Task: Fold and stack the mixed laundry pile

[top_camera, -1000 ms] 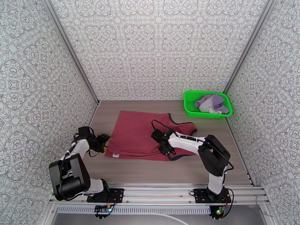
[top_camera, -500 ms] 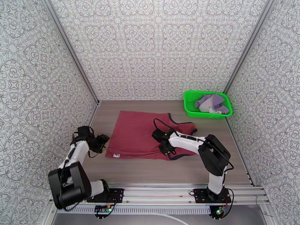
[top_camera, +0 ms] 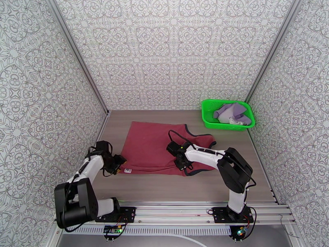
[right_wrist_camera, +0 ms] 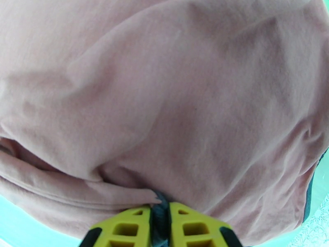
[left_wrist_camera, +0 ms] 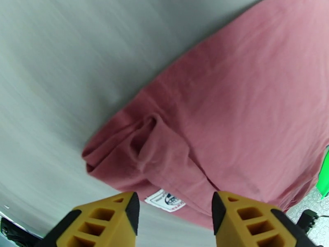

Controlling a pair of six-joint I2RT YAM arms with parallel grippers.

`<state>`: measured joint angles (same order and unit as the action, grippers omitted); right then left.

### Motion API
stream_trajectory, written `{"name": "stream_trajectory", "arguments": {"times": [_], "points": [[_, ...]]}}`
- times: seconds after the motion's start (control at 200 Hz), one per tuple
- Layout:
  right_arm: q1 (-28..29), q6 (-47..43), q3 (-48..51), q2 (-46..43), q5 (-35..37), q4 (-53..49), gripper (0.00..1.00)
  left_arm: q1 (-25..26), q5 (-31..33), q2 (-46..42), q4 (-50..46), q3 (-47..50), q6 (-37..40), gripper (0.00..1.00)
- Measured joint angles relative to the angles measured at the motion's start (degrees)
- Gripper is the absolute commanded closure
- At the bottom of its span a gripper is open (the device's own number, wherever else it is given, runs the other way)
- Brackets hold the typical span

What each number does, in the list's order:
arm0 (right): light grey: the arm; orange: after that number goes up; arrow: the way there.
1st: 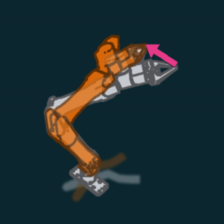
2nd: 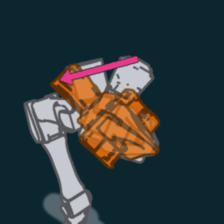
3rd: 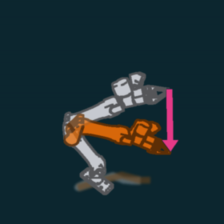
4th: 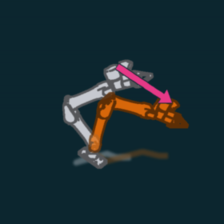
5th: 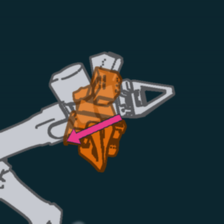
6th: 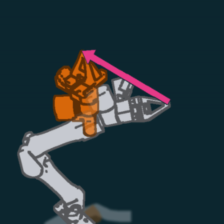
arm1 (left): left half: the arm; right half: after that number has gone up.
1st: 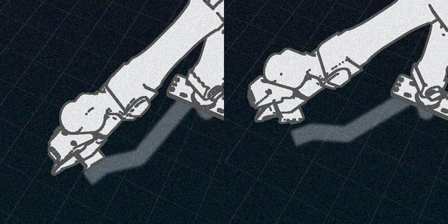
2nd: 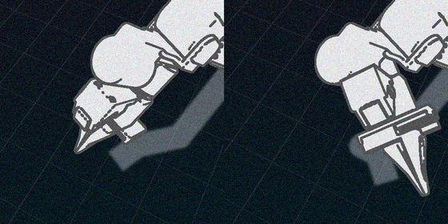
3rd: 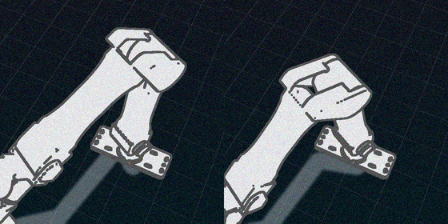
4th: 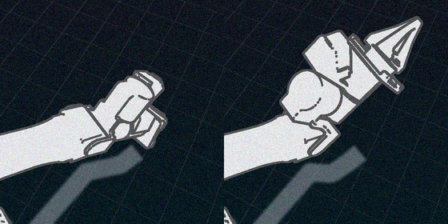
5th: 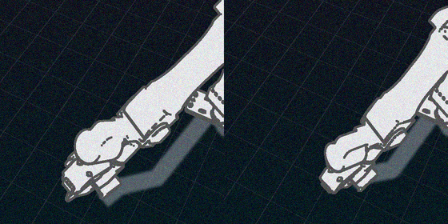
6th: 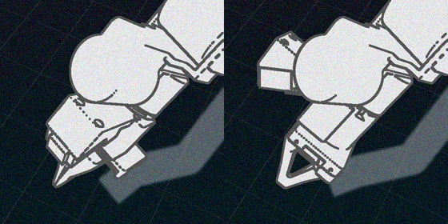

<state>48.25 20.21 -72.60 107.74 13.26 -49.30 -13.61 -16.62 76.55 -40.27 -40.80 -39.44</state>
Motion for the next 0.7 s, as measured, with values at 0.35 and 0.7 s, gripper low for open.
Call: {"name": "stream_trajectory", "arguments": {"times": [0.35, 0.7], "points": [[0.0, 0.0, 0.0, 0.0, -0.2, 0.0, 0.84, 0.3, 2.9, 4.3, 3.4, 0.0, -1.1, 0.63], [0.0, 0.0, 0.0, 0.0, -0.4, 0.0, 0.85, -0.2, 4.5, 4.7, 4.4, -2.4, -1.3, 0.92]]}}
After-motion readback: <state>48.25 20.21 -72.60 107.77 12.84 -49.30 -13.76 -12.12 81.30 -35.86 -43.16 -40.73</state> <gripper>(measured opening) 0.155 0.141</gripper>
